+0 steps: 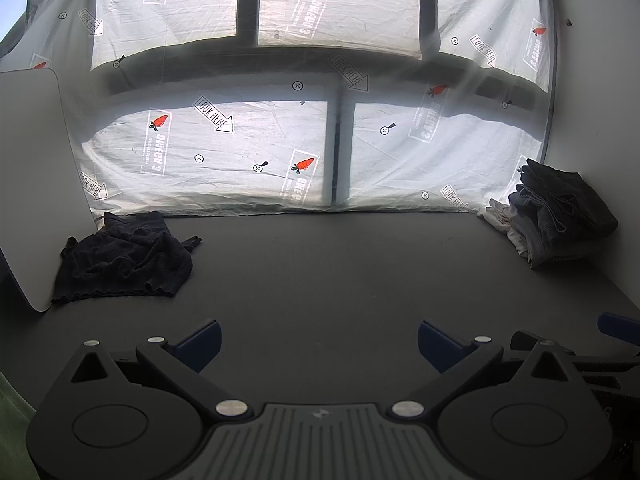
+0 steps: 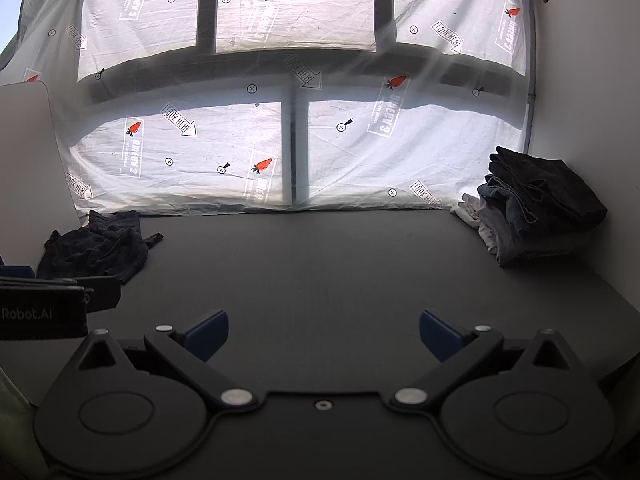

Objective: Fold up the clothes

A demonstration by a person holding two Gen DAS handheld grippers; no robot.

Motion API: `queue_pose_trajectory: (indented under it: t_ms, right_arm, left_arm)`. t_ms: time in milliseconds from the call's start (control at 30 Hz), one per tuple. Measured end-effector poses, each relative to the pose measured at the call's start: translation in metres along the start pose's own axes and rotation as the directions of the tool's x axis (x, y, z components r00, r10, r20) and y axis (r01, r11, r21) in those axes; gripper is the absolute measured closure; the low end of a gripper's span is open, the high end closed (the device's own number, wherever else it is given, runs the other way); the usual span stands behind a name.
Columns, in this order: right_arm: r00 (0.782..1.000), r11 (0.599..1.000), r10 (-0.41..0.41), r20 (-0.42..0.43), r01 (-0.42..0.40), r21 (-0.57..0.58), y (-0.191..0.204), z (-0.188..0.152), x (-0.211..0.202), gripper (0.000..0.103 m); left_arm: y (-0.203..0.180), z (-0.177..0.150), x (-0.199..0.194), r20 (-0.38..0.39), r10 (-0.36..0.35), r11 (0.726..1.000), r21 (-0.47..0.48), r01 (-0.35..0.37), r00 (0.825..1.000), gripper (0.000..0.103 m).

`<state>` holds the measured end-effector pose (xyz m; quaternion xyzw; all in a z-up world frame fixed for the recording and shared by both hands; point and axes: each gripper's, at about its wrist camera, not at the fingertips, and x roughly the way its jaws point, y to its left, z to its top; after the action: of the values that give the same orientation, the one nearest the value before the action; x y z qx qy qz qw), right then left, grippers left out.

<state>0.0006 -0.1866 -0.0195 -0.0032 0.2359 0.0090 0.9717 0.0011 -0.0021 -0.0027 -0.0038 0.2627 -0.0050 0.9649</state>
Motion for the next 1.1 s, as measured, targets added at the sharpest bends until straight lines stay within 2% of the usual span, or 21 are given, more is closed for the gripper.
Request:
queue_pose_trajectory:
  t_ms: [1100]
  right_arm:
    - [1.0, 1.0, -0.008, -0.01, 0.008, 0.009, -0.0023, 0.001, 0.0019, 0.0]
  left_arm:
    - [-0.0033, 0.0022, 0.0018, -0.008, -0.012, 1.0, 0.007, 0.012, 1.0, 0.0]
